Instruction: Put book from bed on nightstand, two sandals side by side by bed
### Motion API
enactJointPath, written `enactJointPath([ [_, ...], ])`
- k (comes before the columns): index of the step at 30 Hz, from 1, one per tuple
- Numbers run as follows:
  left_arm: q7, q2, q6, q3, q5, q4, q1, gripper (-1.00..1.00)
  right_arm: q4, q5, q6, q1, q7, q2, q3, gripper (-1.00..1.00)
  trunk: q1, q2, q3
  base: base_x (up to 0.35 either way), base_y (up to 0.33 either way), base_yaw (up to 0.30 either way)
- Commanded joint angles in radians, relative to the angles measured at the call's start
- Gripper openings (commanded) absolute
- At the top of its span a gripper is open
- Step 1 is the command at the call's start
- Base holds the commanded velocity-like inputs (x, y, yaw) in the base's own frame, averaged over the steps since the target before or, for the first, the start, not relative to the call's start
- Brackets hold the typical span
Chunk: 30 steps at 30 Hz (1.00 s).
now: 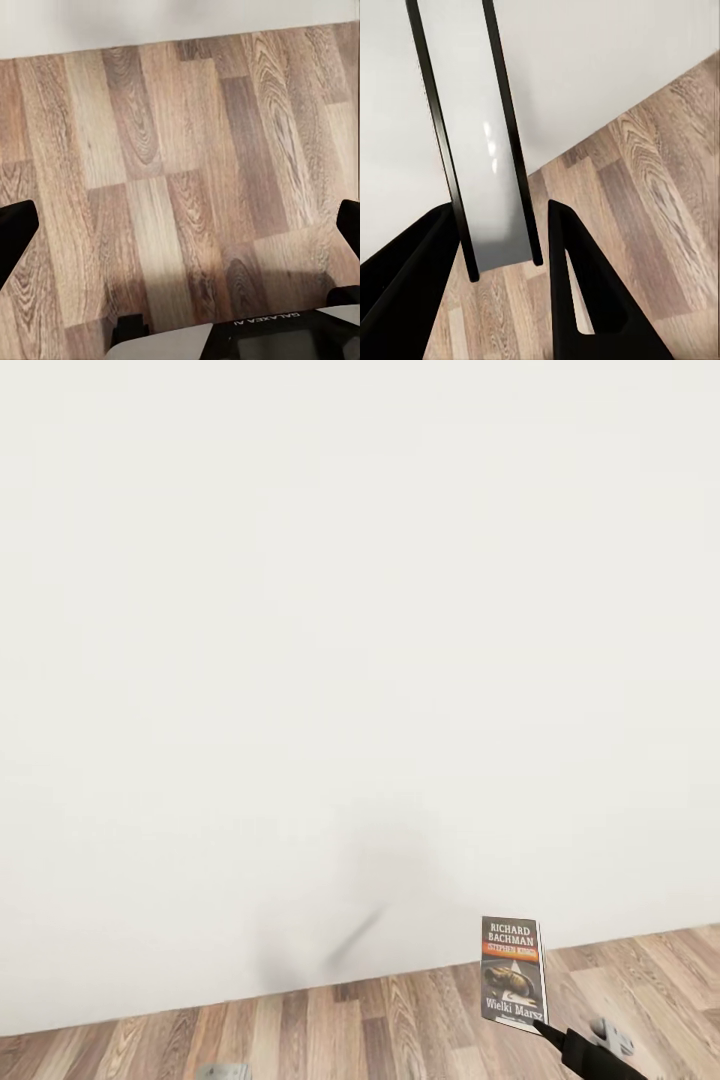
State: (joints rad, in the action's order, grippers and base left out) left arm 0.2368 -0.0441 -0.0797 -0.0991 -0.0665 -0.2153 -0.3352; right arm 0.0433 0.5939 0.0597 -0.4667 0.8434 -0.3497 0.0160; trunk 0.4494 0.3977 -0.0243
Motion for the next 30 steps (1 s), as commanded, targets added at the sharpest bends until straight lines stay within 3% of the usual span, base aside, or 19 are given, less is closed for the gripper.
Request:
enactJointPath([
  [1, 0.006, 0.0, -0.003, -0.008, -0.007, 0.001, -0.001, 1.0, 0.0, 0.004, 0.006, -0.001, 0.003, 0.0, 0.004, -1.0, 0.001, 0.002, -0.002, 0.0, 0.0, -0.236],
  [30, 0.006, 0.001, -0.003, -0.008, -0.008, 0.001, -0.001, 1.0, 0.0, 0.004, 0.006, -0.001, 0.003, 0.0, 0.004, -1.0, 0.001, 0.002, -0.002, 0.014, 0.0, -0.157],
])
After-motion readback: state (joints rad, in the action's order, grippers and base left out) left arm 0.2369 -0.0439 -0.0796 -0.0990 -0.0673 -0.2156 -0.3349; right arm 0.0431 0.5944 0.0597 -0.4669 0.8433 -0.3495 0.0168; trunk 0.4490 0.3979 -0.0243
